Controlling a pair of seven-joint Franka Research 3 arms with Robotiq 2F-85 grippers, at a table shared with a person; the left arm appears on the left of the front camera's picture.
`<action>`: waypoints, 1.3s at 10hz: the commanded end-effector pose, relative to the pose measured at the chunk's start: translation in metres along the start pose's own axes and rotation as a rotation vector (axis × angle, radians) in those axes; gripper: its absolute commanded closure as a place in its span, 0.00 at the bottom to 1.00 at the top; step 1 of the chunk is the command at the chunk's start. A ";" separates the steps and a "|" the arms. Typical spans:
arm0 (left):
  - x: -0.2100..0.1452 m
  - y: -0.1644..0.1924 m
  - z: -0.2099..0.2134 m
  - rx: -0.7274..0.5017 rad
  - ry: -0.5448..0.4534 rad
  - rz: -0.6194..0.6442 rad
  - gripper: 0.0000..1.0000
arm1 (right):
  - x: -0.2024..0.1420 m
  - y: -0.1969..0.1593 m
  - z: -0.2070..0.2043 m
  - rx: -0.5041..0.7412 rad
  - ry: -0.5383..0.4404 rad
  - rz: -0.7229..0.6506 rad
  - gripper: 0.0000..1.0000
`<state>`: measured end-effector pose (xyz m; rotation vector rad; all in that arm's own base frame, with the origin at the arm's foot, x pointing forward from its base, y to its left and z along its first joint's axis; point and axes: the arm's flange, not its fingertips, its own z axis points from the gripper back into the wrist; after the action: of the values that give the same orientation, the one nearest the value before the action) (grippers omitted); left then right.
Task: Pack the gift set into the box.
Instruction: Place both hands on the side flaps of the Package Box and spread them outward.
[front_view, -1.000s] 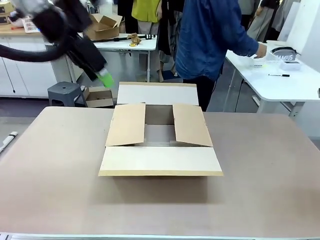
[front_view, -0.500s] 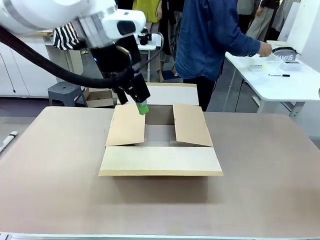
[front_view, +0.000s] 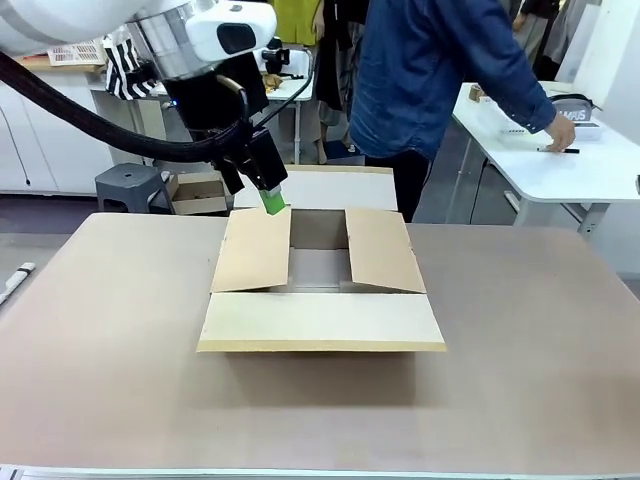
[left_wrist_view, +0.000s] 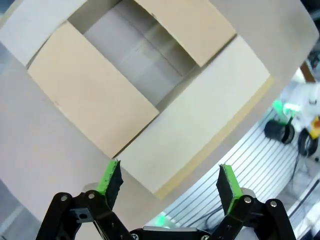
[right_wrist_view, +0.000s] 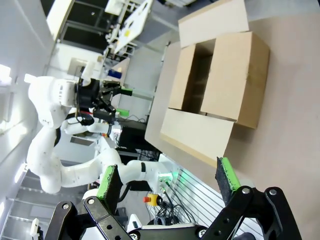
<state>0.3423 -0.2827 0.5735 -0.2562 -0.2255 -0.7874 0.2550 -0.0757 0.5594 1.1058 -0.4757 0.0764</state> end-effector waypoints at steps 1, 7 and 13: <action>0.017 -0.027 -0.034 0.084 -0.108 0.289 0.00 | 0.003 0.001 -0.002 0.024 -0.012 0.026 0.00; 0.078 -0.012 -0.128 0.337 0.053 0.374 0.00 | 0.003 0.001 -0.002 0.024 -0.012 0.026 0.00; 0.109 0.018 -0.195 0.621 0.255 0.449 0.00 | 0.003 0.001 -0.002 0.024 -0.012 0.026 0.00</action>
<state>0.4455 -0.3925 0.4149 0.2941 -0.1552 -0.3164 0.2552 -0.0763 0.5593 1.1058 -0.4756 0.0749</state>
